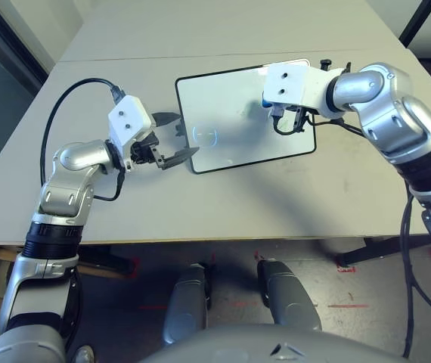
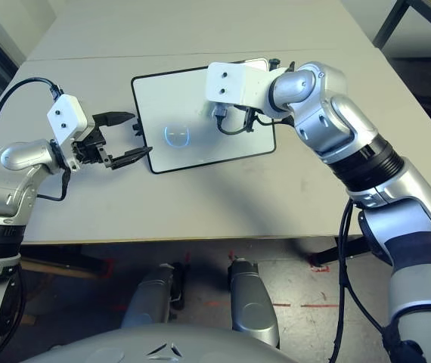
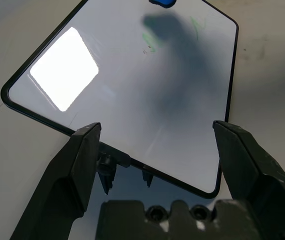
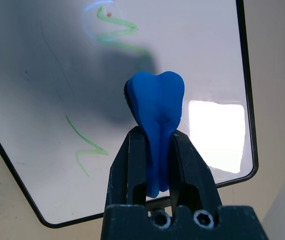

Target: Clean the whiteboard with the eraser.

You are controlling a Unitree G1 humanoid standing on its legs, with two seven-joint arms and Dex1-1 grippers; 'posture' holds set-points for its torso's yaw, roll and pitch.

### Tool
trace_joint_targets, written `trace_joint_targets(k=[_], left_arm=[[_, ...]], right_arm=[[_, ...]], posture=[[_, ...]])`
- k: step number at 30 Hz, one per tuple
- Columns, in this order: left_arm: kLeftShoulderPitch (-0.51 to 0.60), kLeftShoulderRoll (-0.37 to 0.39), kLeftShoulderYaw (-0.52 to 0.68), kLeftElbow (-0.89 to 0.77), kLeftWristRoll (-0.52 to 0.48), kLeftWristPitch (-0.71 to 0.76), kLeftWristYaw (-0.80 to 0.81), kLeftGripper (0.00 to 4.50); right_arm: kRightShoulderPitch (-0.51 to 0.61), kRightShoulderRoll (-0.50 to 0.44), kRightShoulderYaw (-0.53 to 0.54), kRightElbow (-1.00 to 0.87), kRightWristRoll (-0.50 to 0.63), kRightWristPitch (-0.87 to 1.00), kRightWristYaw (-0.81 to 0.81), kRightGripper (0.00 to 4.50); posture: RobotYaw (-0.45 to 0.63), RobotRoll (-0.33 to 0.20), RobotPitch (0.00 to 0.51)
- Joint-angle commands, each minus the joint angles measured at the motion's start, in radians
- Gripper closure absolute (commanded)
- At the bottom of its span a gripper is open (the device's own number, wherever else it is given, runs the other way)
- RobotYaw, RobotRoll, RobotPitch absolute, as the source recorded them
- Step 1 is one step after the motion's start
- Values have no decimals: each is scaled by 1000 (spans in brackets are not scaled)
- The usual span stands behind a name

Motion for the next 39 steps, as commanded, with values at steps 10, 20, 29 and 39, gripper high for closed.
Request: trace_joint_targets(k=[10,20,29,39], left_arm=[[20,20,24,-11,16,2,12,0],[30,35,30,-28,12,21,20,0],[29,35,27,-27,12,25,24,0],[22,28,19,-17,17,21,26,0]], right_arm=[[-30,76,-4,157,-95,-128,4,4102],[-22,150,5,180,-168,-172,-26,4102],[9,199,9,118,-191,-159,-2,4102],[33,230,12,63,-209,-138,21,4102]], posture=[[-178,0,126],[-167,0,132],[-169,0,133],[-175,0,132]])
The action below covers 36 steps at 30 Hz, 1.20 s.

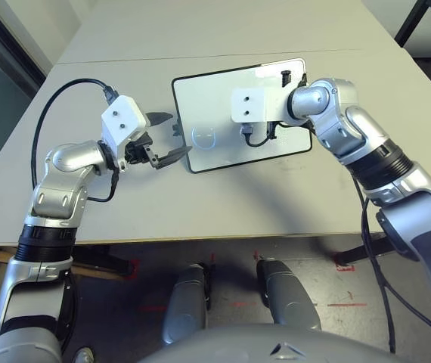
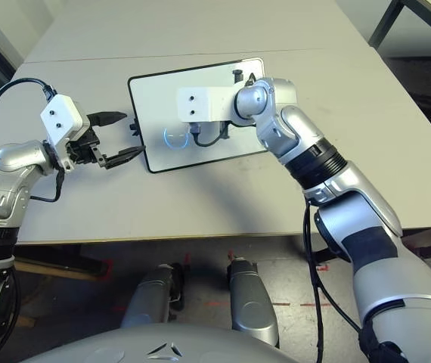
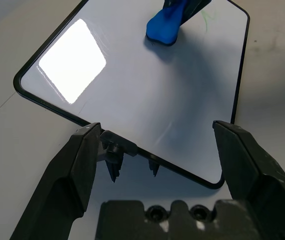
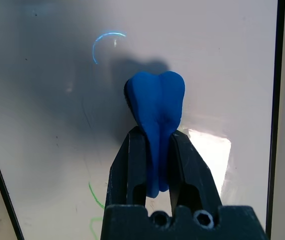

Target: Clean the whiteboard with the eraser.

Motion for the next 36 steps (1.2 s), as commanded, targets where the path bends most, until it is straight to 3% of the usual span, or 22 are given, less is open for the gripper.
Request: trace_joint_targets(k=[1,20,36], left_arm=[[-1,2,-4,-7,10,2,3,0],[-8,-9,-19,4,13,-4,-1,0],[-2,0,-10,8,16,-1,0,0]], right_arm=[[18,5,13,-21,-14,5,14,4102],[-27,-113,-49,157,-67,-39,-57,4102],[-17,-3,-25,128,-68,-57,-55,4102]], posture=[[-175,0,132],[-194,0,139],[-179,0,147]])
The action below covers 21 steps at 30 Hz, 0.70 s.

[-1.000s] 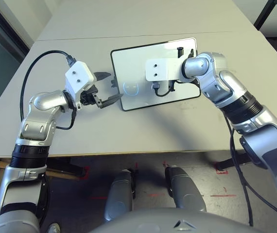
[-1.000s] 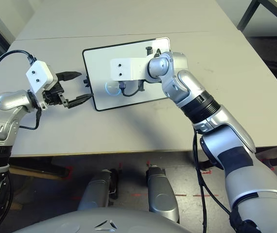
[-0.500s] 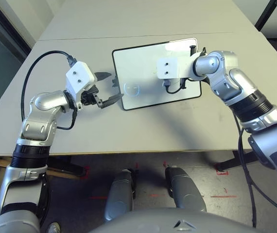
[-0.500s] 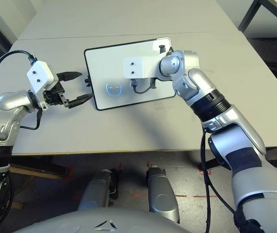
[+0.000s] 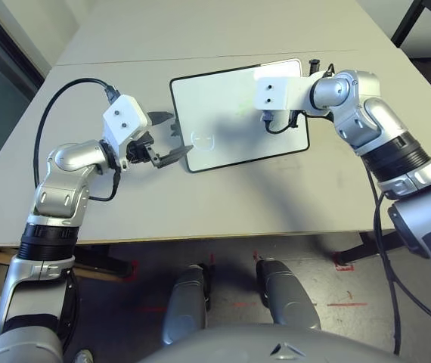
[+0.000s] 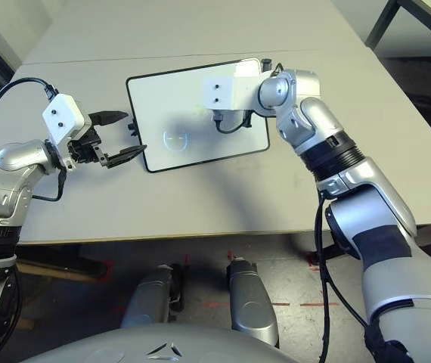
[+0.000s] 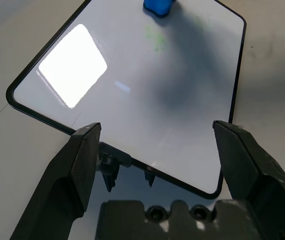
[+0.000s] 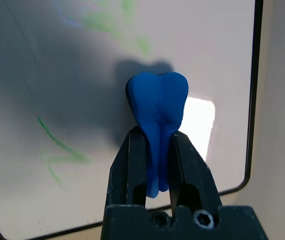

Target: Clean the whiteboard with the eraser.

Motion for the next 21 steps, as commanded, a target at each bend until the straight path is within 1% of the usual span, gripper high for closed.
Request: trace_joint_targets(k=[1,10,21], left_arm=[[7,9,-4,-3,11,4,-3,0],[12,7,-2,-8,11,6,2,0],[0,-1,-10,2,14,0,2,0]], right_arm=[[10,35,23,-18,-2,-4,12,4102],[27,84,40,-64,-14,0,33,4102],[78,80,56,-150,-30,27,72,4102]], posture=[[-178,0,148],[-174,0,144],[-183,0,138]])
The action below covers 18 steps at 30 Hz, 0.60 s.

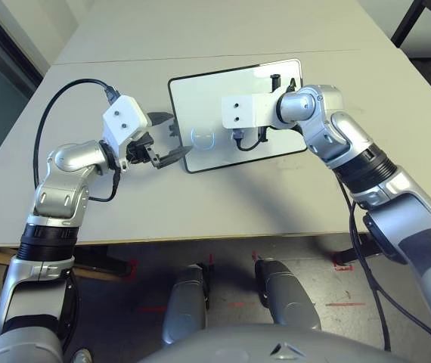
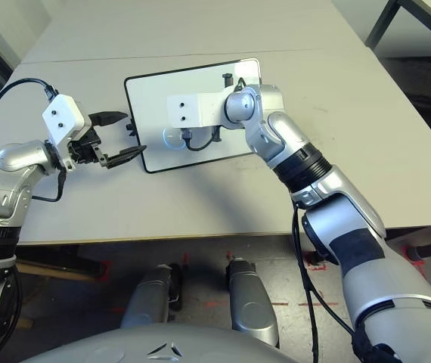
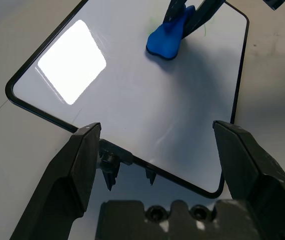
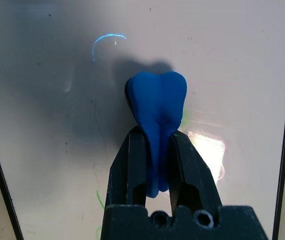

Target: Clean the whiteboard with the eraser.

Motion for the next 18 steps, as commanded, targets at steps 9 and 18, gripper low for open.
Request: trace_joint_targets(k=[9,18], left_arm=[[-9,-5,-14,10,15,-6,-5,0],[-13,-7,-14,18,19,-7,-6,0]], right_arm=[[17,-69,0,14,-45,12,1,4102],[-15,-126,-15,87,-52,-3,-37,4102]], posture=[[-189,0,136],[-194,0,139]])
